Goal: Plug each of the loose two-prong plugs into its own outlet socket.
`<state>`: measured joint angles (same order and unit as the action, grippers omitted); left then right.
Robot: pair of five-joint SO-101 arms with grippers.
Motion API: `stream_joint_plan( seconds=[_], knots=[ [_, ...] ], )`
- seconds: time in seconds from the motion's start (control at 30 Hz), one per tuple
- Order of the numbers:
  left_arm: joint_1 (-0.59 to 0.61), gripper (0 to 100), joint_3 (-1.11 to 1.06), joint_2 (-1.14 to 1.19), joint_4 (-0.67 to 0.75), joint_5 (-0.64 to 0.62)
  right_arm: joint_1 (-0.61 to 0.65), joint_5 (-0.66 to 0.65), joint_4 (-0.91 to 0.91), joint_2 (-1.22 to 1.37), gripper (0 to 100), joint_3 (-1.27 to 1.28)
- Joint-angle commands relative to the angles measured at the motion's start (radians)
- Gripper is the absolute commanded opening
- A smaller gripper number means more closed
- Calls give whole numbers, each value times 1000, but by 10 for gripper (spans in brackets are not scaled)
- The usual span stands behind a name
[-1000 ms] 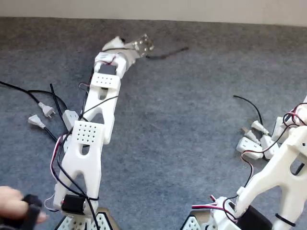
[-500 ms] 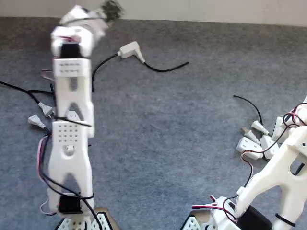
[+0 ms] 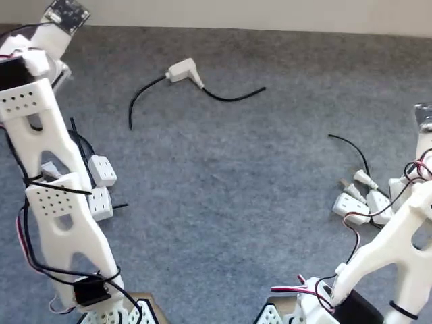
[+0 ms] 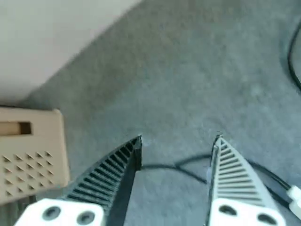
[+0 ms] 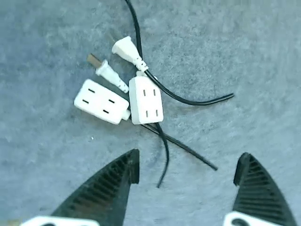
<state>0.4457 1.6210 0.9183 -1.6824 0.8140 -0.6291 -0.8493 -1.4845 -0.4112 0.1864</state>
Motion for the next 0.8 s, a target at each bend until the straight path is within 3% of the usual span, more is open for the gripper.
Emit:
stream_joint_plan(
  seconds=[0.0,0.2,0.37,0.57,0.77],
  knots=[
    [31,231,31,-59,-75,-21,-27,-124,1,-19,318,7],
    [76,231,31,-58,-75,-290,-13,-212,202,-19,318,260],
    [110,231,28,-58,-80,-430,16,-295,410,-19,318,463],
    [140,231,28,-56,-81,-476,44,-296,565,-19,318,582],
    [148,231,12,-54,-81,-476,36,-181,771,35,317,710]
  ],
)
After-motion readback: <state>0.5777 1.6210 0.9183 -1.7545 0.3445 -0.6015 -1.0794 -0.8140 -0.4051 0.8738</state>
